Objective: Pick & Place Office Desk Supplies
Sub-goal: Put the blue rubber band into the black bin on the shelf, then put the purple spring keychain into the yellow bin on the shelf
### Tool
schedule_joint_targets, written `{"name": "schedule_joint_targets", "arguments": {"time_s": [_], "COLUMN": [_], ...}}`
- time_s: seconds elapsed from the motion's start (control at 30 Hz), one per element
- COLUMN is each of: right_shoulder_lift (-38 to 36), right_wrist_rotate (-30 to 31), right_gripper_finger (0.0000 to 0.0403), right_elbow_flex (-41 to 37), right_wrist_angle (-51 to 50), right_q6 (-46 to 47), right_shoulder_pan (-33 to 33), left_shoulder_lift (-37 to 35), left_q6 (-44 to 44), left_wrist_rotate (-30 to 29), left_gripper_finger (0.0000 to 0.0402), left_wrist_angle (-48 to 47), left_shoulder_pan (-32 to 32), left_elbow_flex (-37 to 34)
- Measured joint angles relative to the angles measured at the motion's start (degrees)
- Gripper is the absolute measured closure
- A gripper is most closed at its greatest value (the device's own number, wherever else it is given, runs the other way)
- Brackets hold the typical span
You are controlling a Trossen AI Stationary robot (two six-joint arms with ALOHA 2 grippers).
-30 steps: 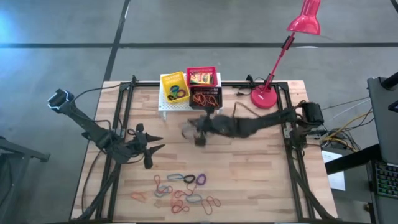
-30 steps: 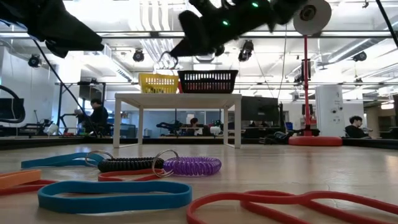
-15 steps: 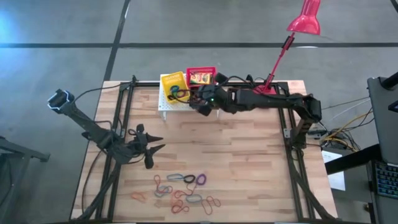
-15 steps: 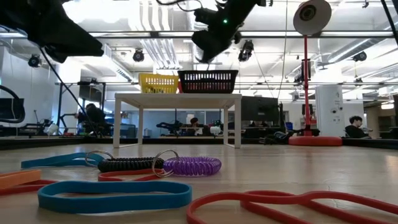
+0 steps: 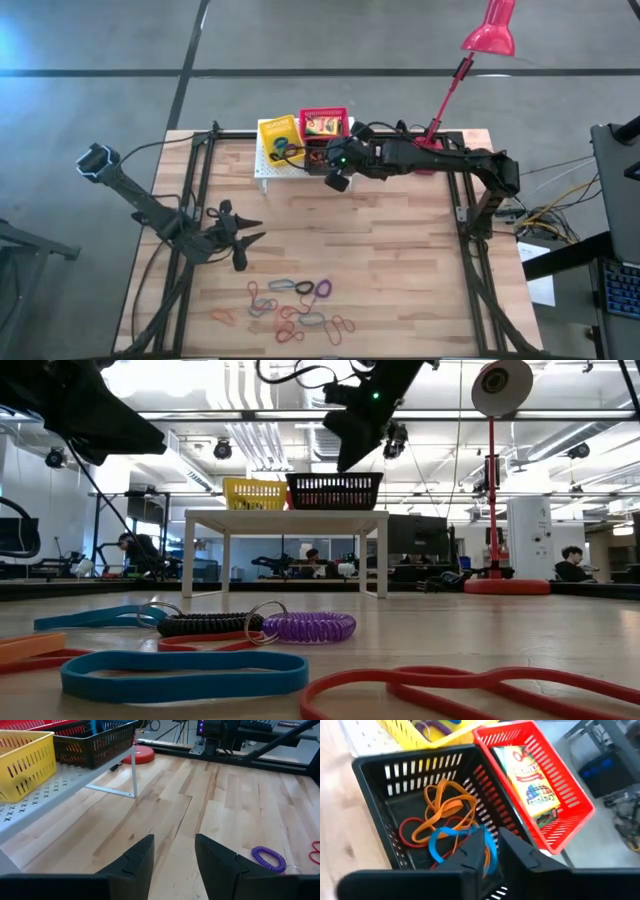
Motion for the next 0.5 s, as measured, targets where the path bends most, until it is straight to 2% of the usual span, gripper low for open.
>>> {"name": "schedule_joint_targets", "arguments": {"time_s": [0.27, 0.5], "right_shoulder_lift": [-4.70, -8.47], "right_wrist_rotate": [-0.93, -6.46], "right_gripper_finger": [0.0250, 0.0224], "right_elbow_flex": [-0.02, -2.74], "right_wrist_angle": [-1.84, -1.71], "right_q6": [2.07, 4.32], "right_shoulder_pan": [-0.42, 6.18], "left_shoulder_lift": [0.00, 0.00], "left_q6": [-0.15, -0.17], "left_wrist_rotate": [0.00, 0.00], "left_gripper_finger": [0.0254, 0.0254], "left_wrist_angle": [0.00, 0.16], "left_shoulder_pan": [0.00, 0.00], "left_elbow_flex": [0.00, -0.02]}}
